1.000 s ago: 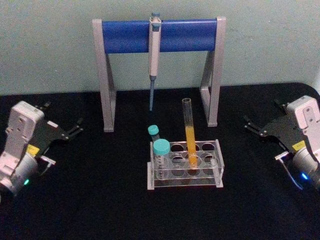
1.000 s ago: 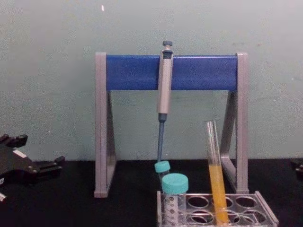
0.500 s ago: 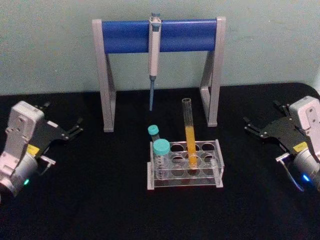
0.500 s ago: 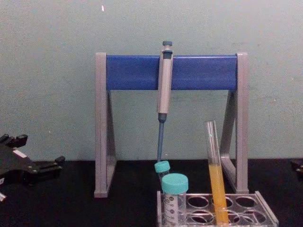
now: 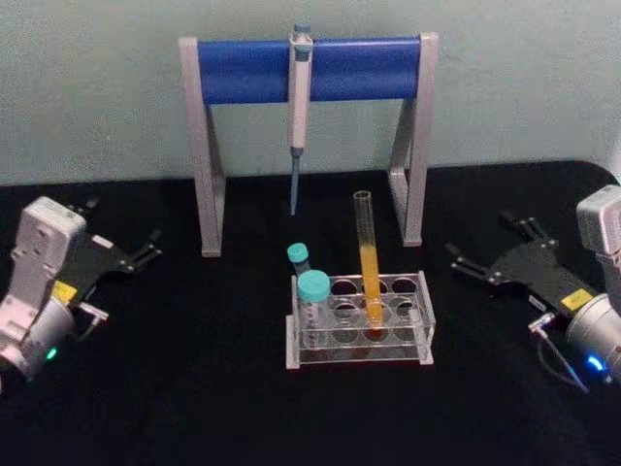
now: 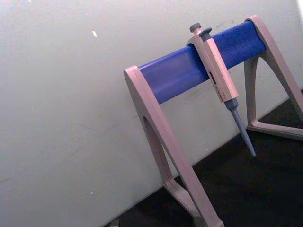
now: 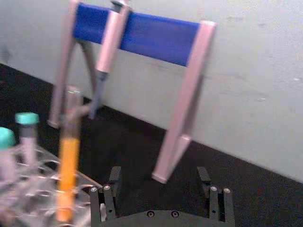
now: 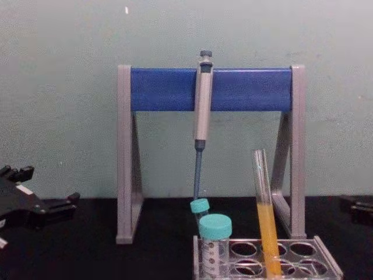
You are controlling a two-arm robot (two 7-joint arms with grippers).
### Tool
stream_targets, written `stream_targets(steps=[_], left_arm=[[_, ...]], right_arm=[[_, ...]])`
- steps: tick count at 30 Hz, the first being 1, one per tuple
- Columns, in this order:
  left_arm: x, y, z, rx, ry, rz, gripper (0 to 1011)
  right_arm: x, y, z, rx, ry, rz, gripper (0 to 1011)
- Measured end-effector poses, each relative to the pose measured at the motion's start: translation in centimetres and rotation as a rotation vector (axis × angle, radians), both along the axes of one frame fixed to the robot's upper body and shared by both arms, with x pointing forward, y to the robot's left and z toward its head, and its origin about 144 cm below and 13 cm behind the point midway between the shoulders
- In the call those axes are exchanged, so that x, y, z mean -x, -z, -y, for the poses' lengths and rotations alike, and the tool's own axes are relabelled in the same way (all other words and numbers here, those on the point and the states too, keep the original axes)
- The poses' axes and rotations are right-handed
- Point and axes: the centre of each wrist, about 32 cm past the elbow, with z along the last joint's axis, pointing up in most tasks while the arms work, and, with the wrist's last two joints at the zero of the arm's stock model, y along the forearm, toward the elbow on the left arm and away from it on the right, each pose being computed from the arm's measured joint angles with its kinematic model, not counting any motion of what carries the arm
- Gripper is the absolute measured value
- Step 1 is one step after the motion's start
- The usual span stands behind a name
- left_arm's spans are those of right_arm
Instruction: Pick up the test tube from the test tube rack, shake it, then place it back into the test tube rack.
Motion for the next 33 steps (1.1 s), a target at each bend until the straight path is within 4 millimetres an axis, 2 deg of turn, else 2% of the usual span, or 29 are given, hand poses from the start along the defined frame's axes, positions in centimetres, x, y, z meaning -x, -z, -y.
stream_targets(steps=[7, 14, 23, 33], left_arm=[[0.0, 0.0, 0.0, 0.000, 0.000, 0.000, 1001], [0.0, 0.0, 0.0, 0.000, 0.000, 0.000, 1001], [0.0, 0.0, 0.0, 0.000, 0.000, 0.000, 1001], [0.0, 0.0, 0.0, 0.000, 0.000, 0.000, 1001]], right_arm=[[0.6, -1.1, -1.0, -0.077, -0.097, -0.070, 1000], [0.4, -1.9, -2.0, -0.105, -0.173, -0.126, 1000], [-1.6, -2.6, -3.7, -0.063, -0.264, -0.206, 1000], [-3.9, -2.2, -5.2, -0.030, -0.276, -0.233, 1000]])
